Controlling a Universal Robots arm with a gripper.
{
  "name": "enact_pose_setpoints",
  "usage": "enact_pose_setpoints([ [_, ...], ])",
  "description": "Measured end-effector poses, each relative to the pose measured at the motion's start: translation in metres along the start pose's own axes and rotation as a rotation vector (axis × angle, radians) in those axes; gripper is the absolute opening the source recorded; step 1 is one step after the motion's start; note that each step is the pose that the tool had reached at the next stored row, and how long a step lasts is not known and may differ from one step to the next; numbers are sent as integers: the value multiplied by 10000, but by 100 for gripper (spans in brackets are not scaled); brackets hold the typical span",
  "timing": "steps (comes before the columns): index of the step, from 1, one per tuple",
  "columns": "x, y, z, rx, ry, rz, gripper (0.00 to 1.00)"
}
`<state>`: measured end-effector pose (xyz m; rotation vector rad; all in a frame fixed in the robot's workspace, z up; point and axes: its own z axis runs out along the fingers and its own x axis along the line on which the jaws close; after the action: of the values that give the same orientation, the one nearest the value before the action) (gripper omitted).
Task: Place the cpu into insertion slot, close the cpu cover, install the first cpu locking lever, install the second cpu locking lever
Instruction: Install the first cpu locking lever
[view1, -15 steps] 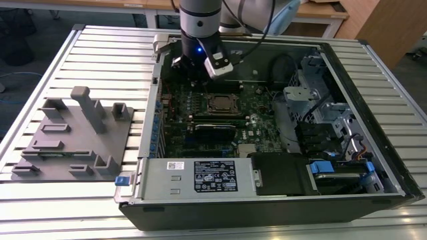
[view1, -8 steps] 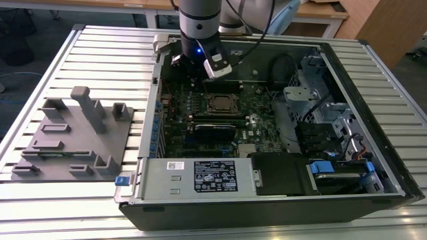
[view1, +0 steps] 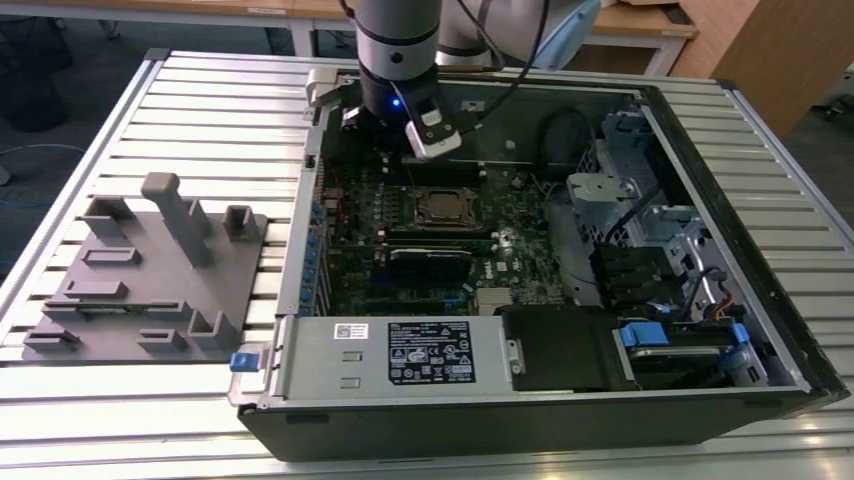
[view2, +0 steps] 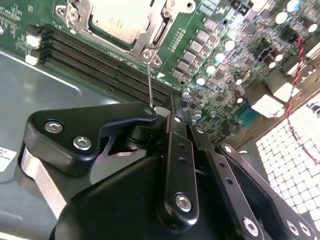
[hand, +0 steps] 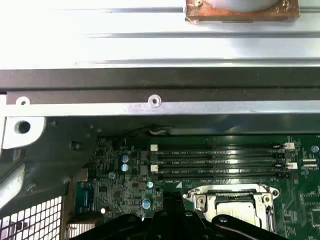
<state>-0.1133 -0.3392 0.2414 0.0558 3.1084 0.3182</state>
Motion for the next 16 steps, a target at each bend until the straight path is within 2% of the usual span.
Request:
enact_pose_setpoints([
  [3, 3, -3, 0, -158, 5, 3, 11],
  [7, 4, -5, 1, -287, 10, 6, 11],
  [11, -7, -5, 2, -298, 11, 4, 11],
  [16, -97, -3, 7, -297, 10, 6, 11],
])
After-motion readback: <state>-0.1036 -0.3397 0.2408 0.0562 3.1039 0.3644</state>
